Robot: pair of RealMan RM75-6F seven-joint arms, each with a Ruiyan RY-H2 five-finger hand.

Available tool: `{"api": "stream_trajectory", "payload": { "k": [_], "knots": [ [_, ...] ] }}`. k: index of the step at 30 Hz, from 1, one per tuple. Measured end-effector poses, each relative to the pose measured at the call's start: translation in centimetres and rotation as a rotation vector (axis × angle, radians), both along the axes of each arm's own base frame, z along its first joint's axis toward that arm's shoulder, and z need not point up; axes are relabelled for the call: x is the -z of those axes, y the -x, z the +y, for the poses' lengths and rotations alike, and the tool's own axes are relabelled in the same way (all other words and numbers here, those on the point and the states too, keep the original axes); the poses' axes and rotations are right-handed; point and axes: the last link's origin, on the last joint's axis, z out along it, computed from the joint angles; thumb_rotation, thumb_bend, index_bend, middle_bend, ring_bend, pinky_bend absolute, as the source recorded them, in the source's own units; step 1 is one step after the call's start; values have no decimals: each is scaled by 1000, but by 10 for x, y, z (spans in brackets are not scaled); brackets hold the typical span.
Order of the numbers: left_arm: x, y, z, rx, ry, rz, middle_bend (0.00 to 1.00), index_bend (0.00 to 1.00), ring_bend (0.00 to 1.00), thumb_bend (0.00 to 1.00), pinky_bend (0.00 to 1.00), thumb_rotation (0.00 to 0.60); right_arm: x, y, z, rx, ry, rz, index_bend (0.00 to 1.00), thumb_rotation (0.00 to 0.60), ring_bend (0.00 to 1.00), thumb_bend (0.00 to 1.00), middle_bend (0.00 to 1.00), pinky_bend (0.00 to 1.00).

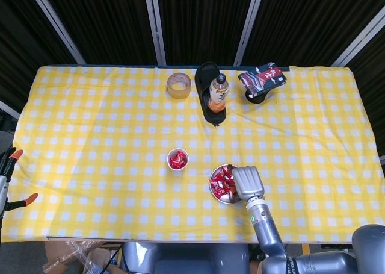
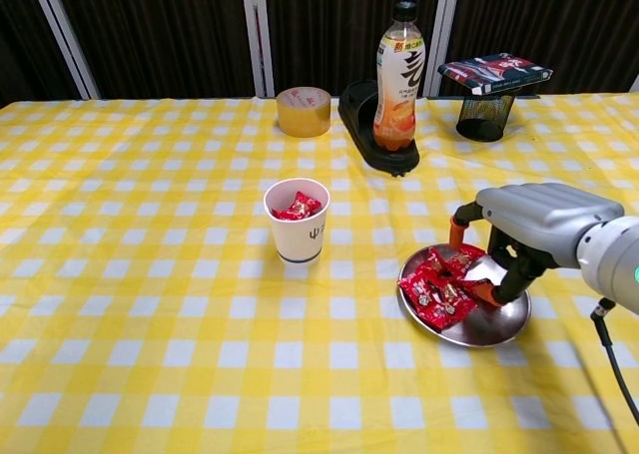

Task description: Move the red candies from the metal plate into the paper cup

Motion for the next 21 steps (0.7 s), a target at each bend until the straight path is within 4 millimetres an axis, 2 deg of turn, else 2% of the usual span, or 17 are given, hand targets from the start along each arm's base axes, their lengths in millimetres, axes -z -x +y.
{"api": "stream_trajectory", "payload": {
  "k": [5,21],
  "knots": [
    [0,1,0,-4,-1,1,0,0,0,46,0,600,0,6,-1,8,11,2,428,600,902,365,886,897],
    [1,1,0,-10,-1,3,0,0,0,46,0,600,10,16,-1,18,12,-14,431,600,902,365,886,897]
  ]
}}
